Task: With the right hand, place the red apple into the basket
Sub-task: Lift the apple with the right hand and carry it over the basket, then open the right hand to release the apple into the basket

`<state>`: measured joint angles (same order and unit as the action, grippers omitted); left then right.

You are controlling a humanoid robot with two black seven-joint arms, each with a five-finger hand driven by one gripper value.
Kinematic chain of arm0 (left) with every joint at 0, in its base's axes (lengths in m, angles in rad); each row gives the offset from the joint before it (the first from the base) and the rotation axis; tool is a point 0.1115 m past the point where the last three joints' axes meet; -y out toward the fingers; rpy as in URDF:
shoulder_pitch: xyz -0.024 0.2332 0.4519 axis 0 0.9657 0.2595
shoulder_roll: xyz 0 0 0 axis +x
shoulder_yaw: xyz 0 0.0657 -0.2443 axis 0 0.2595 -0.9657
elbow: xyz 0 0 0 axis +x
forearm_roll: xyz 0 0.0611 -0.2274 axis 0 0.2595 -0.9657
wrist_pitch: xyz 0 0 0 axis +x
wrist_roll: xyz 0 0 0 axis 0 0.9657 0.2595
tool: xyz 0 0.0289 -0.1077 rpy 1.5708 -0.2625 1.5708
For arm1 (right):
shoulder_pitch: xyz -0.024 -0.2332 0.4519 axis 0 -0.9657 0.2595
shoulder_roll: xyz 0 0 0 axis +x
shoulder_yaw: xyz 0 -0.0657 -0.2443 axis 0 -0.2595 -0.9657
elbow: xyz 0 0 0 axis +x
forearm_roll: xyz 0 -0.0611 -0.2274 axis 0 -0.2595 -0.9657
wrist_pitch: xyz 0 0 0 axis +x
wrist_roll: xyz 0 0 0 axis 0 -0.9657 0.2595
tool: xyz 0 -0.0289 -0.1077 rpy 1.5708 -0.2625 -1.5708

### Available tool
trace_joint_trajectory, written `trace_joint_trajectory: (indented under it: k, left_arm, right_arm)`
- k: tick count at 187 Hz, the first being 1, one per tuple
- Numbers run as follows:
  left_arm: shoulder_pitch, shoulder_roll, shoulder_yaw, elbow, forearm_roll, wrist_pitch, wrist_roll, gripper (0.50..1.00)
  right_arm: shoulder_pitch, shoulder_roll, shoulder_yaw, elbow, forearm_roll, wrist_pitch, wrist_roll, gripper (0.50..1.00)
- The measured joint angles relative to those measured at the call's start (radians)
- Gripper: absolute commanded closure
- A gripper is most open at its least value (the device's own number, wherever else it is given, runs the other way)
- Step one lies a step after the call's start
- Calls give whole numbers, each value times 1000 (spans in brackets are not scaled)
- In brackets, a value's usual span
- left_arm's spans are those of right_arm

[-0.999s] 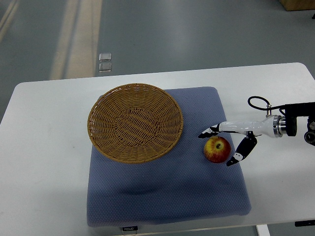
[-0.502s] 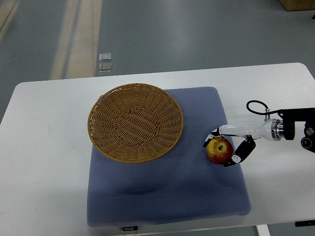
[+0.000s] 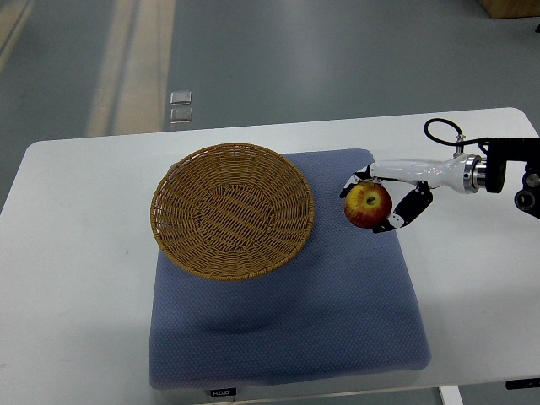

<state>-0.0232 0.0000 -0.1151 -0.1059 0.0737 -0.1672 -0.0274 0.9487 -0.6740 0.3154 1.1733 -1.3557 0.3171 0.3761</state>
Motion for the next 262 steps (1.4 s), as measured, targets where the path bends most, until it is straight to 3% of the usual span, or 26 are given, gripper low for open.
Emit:
trace_joint_trajectory:
  k: [33, 58, 88, 159, 199, 208, 209, 230, 262]
  left_arm:
    - [0, 0, -1, -1, 0, 0, 0, 500]
    - [0, 0, -2, -1, 0, 0, 0, 500]
    - [2, 0, -4, -2, 0, 0, 0, 500]
    - [13, 0, -5, -5, 1, 0, 0, 500]
    - [13, 0, -4, -7, 1, 0, 0, 500]
    - [13, 0, -4, -6, 1, 0, 0, 500]
    - [13, 0, -4, -6, 1, 0, 0, 500]
    - [13, 0, -4, -7, 1, 0, 0, 500]
    - [12, 0, -4, -3, 0, 0, 0, 500]
  right_arm:
    - [93, 88, -10, -72, 44, 8, -9, 914]
    - [143, 212, -19, -140, 51, 25, -12, 912]
    - [194, 353, -56, -251, 52, 34, -14, 859]
    - [205, 636, -114, -435, 44, 36, -24, 828]
    - [166, 673, -145, -483, 45, 26, -30, 718]
    - [159, 673, -148, -486, 45, 22, -35, 718]
    - [158, 673, -149, -486, 45, 22, -36, 675]
    - [152, 674, -151, -488, 46, 19, -50, 595]
    - [157, 674, -148, -486, 52, 29, -55, 587]
